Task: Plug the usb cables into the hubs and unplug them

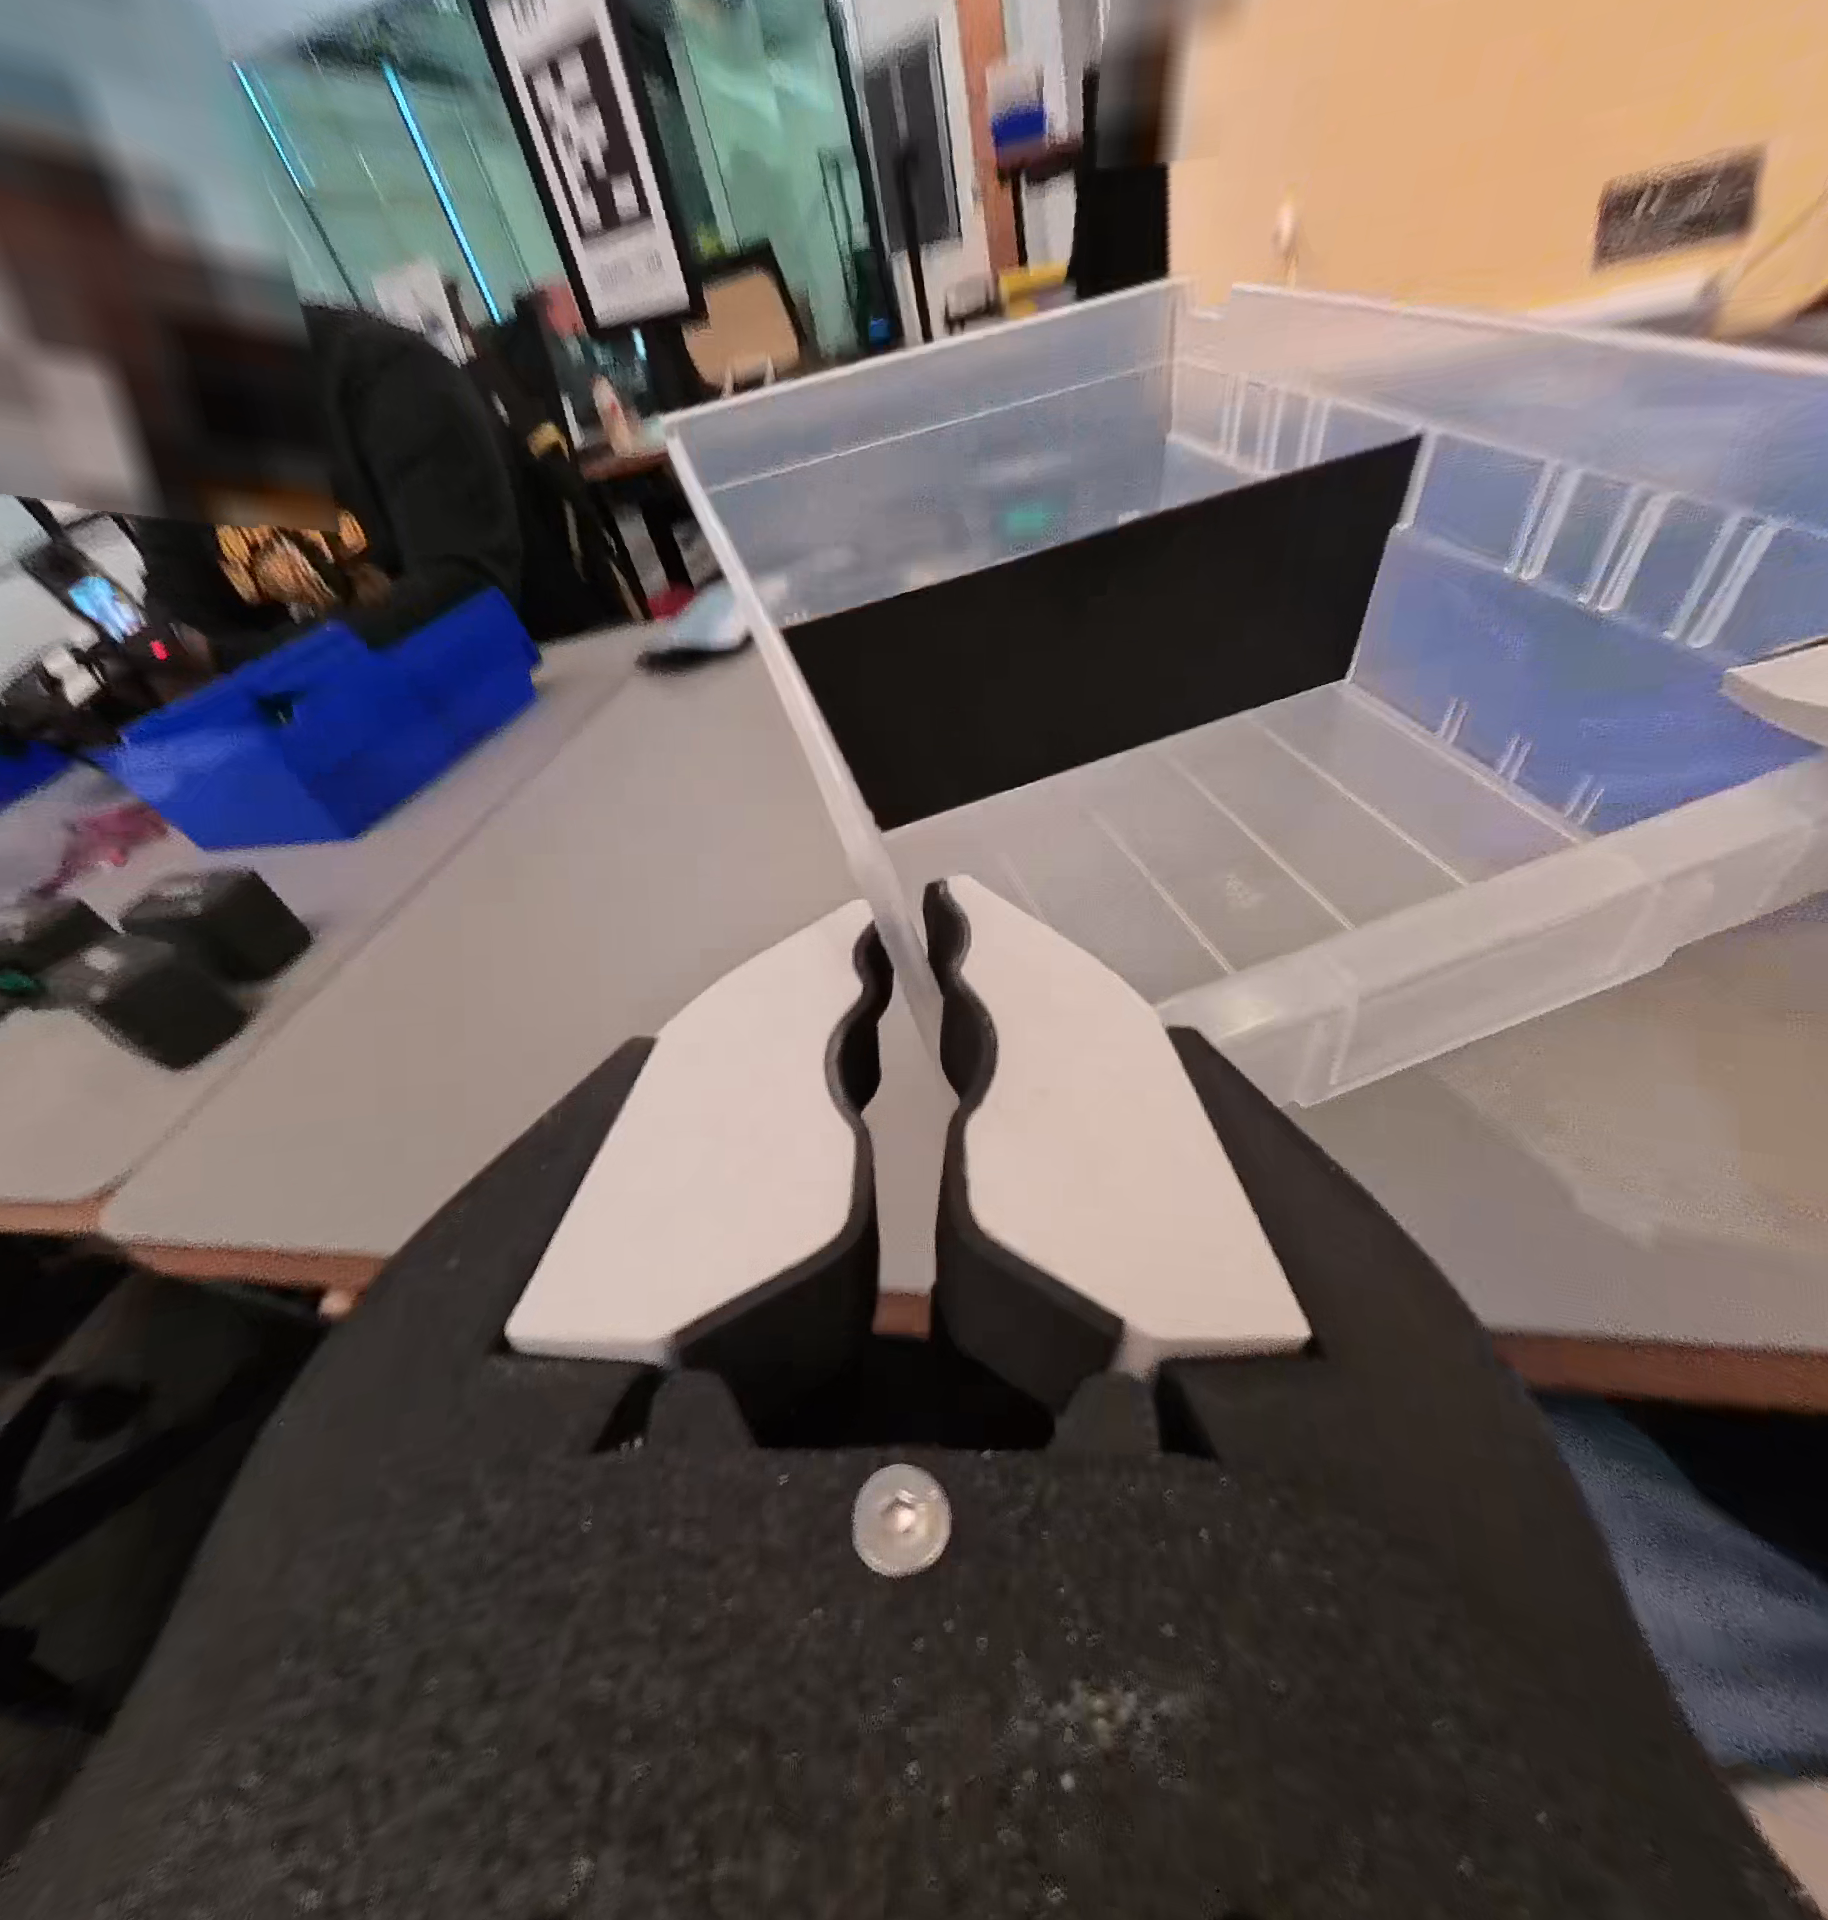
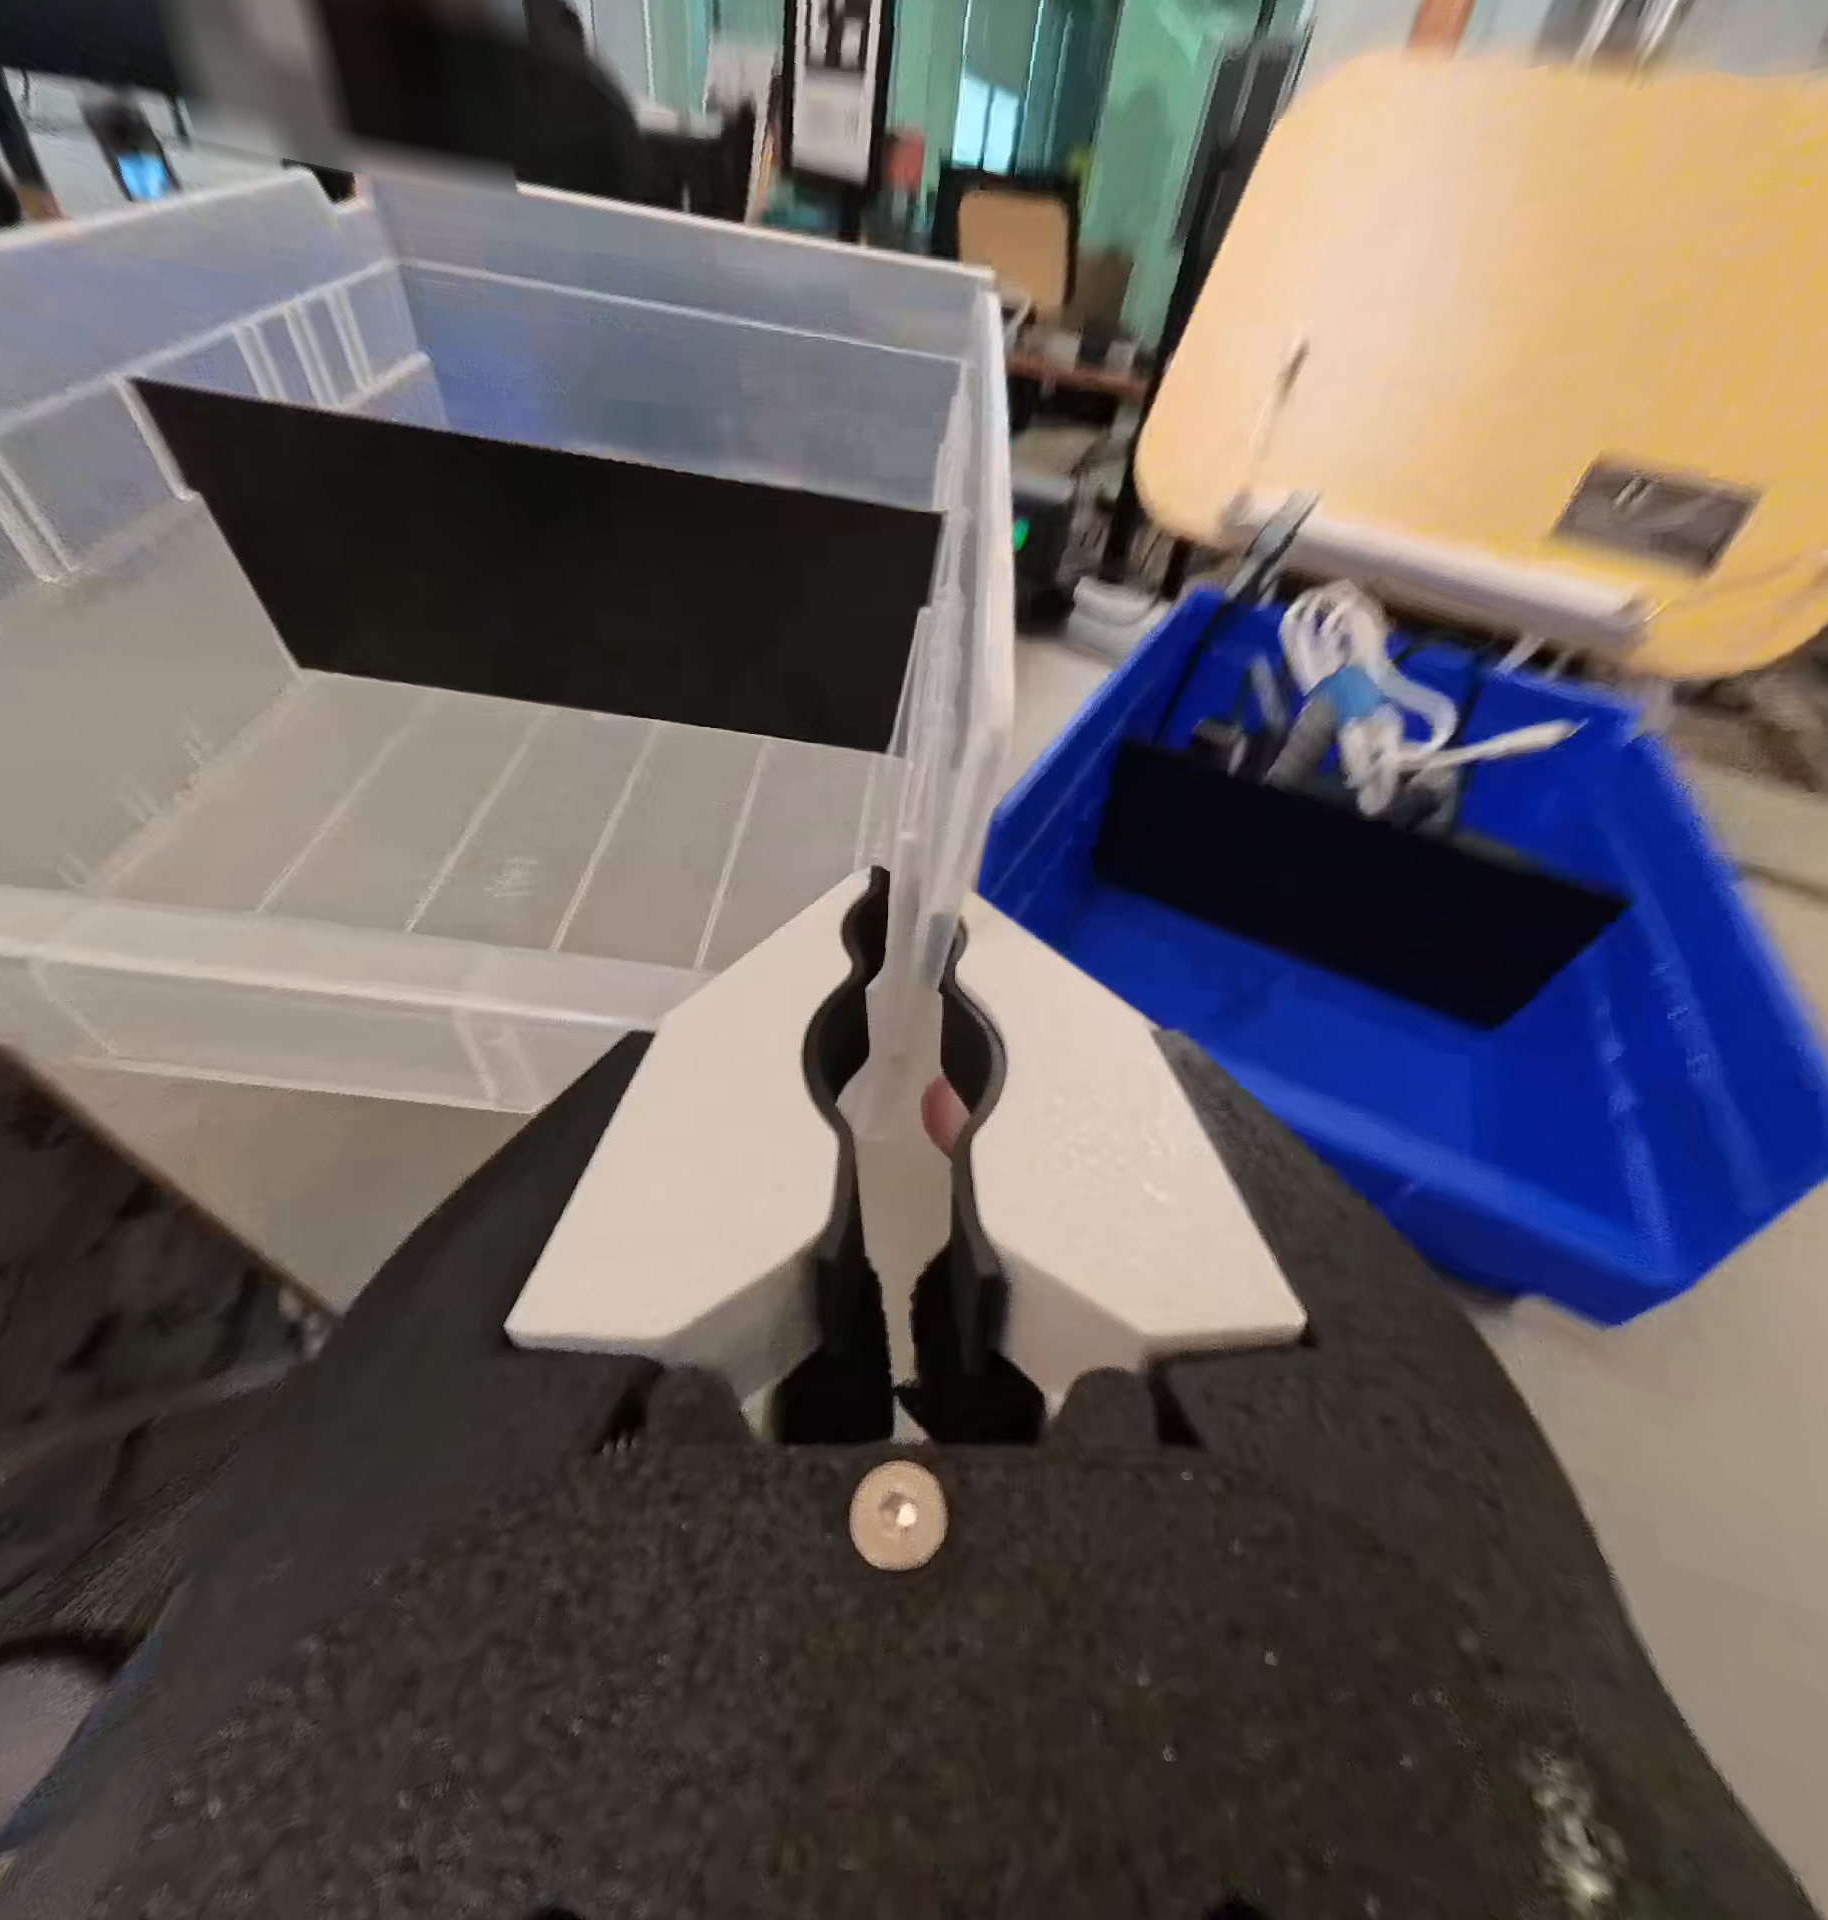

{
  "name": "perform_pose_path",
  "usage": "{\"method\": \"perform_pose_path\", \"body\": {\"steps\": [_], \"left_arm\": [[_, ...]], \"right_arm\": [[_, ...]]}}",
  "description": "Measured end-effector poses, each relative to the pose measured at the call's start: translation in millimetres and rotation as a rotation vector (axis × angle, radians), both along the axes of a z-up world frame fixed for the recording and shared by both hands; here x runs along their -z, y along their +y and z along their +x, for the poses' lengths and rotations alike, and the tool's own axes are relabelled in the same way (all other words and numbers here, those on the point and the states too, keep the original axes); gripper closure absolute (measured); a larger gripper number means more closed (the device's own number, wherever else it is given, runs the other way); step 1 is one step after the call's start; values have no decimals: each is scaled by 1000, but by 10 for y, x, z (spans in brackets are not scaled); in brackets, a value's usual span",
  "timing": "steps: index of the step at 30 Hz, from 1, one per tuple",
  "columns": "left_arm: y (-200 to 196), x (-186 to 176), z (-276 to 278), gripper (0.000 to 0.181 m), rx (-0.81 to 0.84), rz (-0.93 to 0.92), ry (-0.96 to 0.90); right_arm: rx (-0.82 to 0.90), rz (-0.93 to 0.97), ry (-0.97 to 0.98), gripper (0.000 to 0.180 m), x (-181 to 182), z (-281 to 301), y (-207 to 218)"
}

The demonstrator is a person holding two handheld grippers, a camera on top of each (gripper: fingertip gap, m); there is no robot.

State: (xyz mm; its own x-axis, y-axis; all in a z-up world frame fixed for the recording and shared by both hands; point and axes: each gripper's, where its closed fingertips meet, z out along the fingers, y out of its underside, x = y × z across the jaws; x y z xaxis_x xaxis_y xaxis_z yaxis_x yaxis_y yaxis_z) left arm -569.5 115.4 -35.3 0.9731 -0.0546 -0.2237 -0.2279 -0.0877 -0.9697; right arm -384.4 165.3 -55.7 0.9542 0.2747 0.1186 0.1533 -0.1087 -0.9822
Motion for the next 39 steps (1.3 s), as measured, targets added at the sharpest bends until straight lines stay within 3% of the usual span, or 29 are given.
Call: {"method": "perform_pose_path", "body": {"steps": [5,9,13,16,19,22,24,28,31,33,36,39], "left_arm": [[291,-587,744,173,144,146,-7],[620,-985,1866,172,314,228,9],[890,-1118,3120,173,469,209,-29],[988,-860,3993,173,529,153,-15],[963,-326,4658,173,552,72,18],[869,331,5060,173,572,-66,68],[862,625,5140,172,581,-134,38],[967,760,5046,171,520,-117,59],[1135,907,4977,171,461,-238,53],[1181,976,4973,163,475,-295,77],[1071,1018,4928,156,530,-386,79],[799,841,4800,150,628,-378,77]], "right_arm": [[152,126,9,175,-758,756,95],[366,149,102,174,-1187,1900,145],[544,133,88,174,-1324,3133,64],[645,96,95,174,-1053,3994,9],[685,-22,141,172,-377,4664,-12],[753,-157,287,172,323,5081,-125],[756,-207,254,175,475,5194,-120],[709,-211,243,174,568,5137,76],[676,-353,218,168,899,5034,281],[684,-369,170,170,906,5018,317],[682,-384,159,171,916,4961,276],[672,-392,223,167,939,4913,208]]}}
